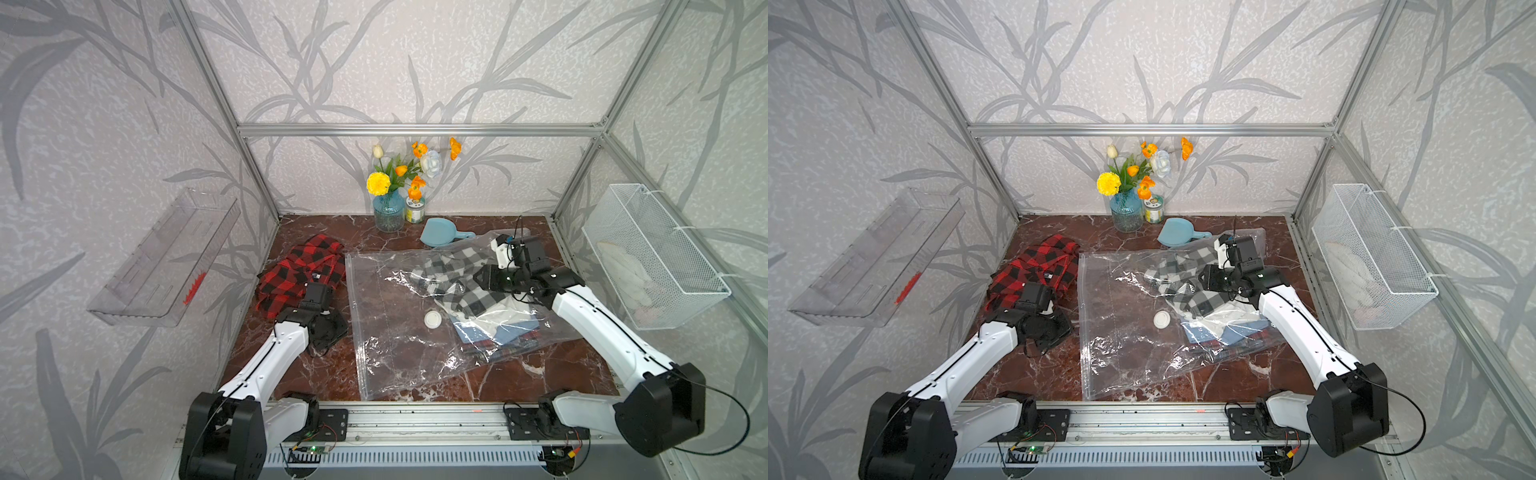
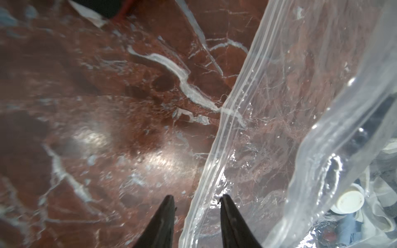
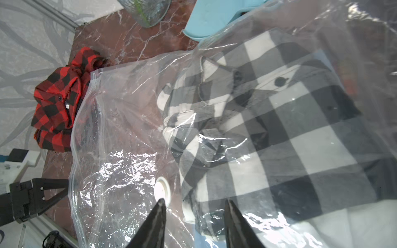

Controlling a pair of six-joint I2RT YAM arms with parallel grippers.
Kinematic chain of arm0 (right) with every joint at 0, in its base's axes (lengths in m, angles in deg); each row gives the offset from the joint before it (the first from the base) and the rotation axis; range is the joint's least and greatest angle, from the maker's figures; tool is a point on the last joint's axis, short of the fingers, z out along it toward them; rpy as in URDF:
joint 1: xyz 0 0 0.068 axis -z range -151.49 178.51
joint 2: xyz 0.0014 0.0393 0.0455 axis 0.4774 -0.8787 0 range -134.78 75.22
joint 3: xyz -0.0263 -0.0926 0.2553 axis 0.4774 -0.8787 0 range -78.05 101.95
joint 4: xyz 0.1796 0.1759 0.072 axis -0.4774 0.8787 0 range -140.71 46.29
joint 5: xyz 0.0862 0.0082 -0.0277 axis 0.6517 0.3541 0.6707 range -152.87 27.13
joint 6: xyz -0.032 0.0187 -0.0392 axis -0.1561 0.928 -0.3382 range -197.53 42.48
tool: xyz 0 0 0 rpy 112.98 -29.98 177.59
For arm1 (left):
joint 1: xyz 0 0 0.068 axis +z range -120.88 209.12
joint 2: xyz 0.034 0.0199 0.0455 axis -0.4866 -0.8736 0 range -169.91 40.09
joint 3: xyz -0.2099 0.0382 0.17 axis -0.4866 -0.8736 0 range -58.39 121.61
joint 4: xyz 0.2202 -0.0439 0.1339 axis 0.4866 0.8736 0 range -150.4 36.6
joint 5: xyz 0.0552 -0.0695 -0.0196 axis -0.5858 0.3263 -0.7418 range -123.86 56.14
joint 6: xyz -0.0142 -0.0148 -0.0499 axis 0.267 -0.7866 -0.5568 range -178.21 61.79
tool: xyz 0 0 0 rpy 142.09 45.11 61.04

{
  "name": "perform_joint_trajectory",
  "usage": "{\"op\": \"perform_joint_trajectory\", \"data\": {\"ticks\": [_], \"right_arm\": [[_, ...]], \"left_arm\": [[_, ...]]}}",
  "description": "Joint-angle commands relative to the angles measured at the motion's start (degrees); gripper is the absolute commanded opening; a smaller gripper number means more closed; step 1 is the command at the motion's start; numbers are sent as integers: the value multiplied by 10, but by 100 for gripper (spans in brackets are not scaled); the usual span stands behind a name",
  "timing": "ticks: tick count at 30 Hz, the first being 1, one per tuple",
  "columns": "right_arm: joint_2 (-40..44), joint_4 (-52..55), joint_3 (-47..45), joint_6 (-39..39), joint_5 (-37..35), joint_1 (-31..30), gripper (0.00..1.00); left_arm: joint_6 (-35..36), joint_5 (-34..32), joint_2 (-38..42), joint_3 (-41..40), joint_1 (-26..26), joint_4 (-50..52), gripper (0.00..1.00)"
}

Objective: Take the shirt out of the vacuum bag
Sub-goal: Open the vacuum bag at the center of the board.

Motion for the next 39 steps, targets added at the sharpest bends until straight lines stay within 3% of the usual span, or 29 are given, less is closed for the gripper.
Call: {"op": "perform_joint_trajectory", "data": {"ticks": [1, 6, 10, 15, 20, 25, 33, 39], "right_arm": [[10, 33, -25, -7, -5, 11, 45], [8, 37, -51, -10, 35, 11, 46], [15, -3, -81, 10, 109, -3, 46], [4, -51, -70, 36, 135, -131, 56], [-68, -128, -33, 82, 131, -266, 63], [-116, -187, -12, 101, 113, -343, 72], [-165, -226, 21, 121, 73, -367, 77], [-225, -191, 82, 115, 39, -370, 77]], "left_arm": [[-39, 41, -28, -12, -25, -107, 36], [-54, 81, -58, -9, -59, -195, 44], [-42, 90, -91, 5, -76, -206, 45], [-42, 91, -60, 3, -94, -226, 52], [-61, 106, -27, -19, -96, -278, 57], [-72, 120, -25, -29, -104, -305, 58], [-74, 126, -17, -39, -109, -315, 58], [-81, 130, -15, -41, -113, -326, 57]]}}
